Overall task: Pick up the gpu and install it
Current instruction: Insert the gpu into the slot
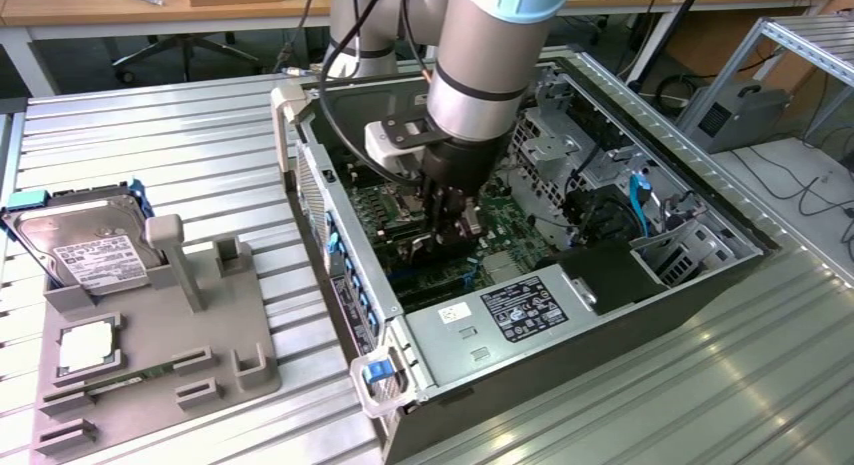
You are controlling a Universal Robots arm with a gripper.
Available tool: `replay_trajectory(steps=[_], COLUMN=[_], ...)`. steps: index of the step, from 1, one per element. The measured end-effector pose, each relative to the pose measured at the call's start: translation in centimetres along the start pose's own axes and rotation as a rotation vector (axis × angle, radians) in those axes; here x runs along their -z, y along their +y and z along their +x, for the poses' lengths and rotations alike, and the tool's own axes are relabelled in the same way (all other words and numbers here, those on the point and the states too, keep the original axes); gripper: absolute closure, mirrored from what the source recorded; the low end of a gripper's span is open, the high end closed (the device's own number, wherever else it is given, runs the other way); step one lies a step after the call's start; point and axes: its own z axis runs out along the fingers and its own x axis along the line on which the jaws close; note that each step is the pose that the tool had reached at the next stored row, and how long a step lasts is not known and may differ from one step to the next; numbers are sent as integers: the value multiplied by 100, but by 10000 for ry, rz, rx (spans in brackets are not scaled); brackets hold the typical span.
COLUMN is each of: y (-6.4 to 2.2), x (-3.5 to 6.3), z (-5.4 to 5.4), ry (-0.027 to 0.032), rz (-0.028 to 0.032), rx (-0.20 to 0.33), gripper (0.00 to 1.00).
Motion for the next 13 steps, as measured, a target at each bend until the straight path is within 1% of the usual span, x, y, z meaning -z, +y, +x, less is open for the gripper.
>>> replay_trajectory(steps=[13], y=[14], x=[-18], z=[0], ry=[-4], rz=[3], rx=[-1], gripper=[74])
